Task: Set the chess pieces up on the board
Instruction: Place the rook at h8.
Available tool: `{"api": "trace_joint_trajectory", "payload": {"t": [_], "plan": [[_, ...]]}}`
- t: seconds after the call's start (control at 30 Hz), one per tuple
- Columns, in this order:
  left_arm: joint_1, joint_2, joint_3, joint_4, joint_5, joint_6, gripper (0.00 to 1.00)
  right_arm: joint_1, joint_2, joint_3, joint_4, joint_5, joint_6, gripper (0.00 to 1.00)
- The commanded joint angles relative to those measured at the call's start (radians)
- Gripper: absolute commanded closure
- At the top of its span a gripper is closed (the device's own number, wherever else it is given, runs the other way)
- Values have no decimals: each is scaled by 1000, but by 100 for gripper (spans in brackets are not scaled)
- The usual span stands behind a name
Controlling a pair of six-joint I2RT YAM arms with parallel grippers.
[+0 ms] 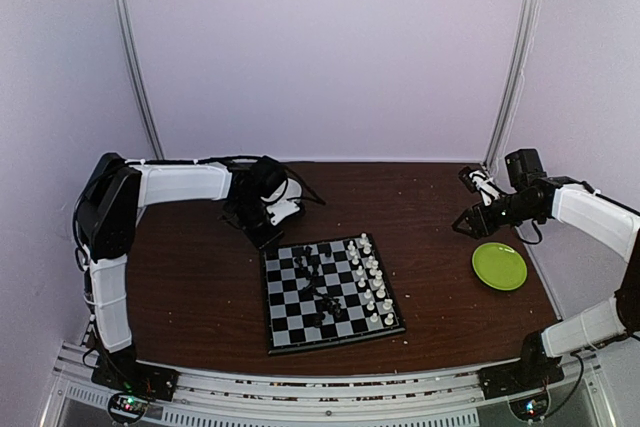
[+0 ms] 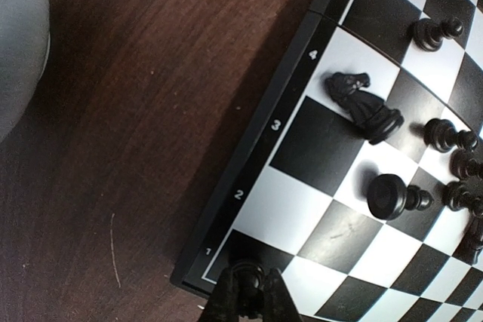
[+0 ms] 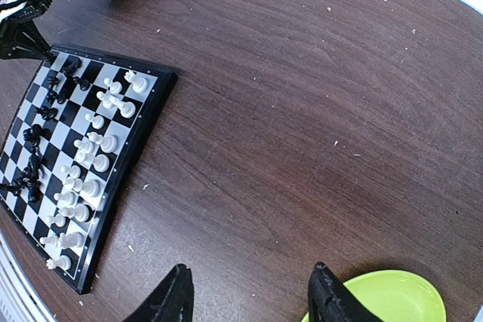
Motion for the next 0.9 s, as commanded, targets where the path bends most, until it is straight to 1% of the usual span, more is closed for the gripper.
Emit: {"api": "trace_joint_trajectory", "payload": {"t": [0.0, 0.37, 0.5, 0.6, 0.77, 0.87], "plan": [[0, 17, 28, 6, 15, -10, 94, 7, 3, 31, -12, 4, -14, 47], [-2, 18, 32, -13, -7, -18, 84, 11, 9, 31, -10, 0, -8, 47], [-1, 8, 34, -18, -6, -21, 78, 14, 10, 33, -11, -2, -5, 47], [-1, -6, 35, -22, -9, -24, 77, 17, 9, 32, -11, -3, -4, 47], [-4, -110, 35, -20, -24, -61, 77, 19, 9, 32, -9, -3, -4, 47], [-19, -225, -15, 77, 75, -106, 75, 19, 9, 32, -8, -2, -3, 47]]}}
